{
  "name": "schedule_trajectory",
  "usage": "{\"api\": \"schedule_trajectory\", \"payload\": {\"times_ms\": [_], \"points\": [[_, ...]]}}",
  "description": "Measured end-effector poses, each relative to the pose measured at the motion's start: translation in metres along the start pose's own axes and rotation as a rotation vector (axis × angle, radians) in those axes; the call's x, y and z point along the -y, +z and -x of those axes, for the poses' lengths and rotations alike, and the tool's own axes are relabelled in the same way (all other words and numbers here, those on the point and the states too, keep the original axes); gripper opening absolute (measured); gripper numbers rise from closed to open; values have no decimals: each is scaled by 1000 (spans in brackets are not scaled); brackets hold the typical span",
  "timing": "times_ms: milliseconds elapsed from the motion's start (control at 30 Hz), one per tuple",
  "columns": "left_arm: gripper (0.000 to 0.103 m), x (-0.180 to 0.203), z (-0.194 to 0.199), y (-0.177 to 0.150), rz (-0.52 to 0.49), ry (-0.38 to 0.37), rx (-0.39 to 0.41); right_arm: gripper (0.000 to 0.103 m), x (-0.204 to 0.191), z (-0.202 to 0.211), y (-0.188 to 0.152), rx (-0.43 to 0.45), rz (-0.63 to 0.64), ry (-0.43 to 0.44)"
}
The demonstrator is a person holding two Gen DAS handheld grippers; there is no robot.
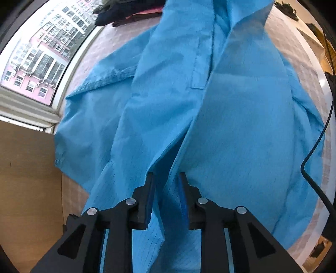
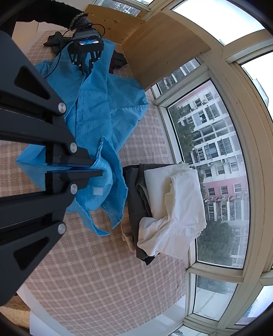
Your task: Fold clothes
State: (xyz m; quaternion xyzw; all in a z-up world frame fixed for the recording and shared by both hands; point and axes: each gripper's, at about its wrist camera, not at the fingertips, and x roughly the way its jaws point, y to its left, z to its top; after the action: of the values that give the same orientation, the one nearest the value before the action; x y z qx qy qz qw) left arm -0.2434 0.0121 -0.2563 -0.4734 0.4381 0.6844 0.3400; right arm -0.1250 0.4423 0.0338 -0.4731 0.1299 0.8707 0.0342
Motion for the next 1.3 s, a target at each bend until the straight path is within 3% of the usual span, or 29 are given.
{"api": "schedule_trajectory", "payload": {"times_ms": [233, 267, 333, 633, 667, 767, 867, 967, 1067, 1300], "points": [[23, -10, 31, -22, 19, -45, 68, 1, -2, -1, 2, -9, 5, -5], [27, -14, 32, -21, 18, -54, 73, 1, -2, -2, 2, -9, 4, -4], [36, -18, 35, -20, 11, -48, 54, 1, -2, -3, 3, -10, 2, 0], [38, -7, -9, 3, -96, -140, -69, 1, -9, -5, 4, -14, 15, 5], [38, -5, -13, 3, -103, -151, -80, 1, -8, -4, 4, -14, 15, 4], [6, -1, -23, 3, -102, -176, -106, 1, -6, -3, 4, -12, 11, 3], [3, 1, -16, 0, -87, -184, -97, 1, -5, -2, 4, -12, 11, 5], [3, 1, 10, -6, -53, -196, -55, 1, -4, 1, 4, -6, 16, 10], [2, -7, 60, -14, 7, -155, 30, 1, -3, 9, 7, 20, 12, 14], [1, -48, 184, -48, 174, 79, 206, 1, -18, 55, 33, 159, 32, 59]]}}
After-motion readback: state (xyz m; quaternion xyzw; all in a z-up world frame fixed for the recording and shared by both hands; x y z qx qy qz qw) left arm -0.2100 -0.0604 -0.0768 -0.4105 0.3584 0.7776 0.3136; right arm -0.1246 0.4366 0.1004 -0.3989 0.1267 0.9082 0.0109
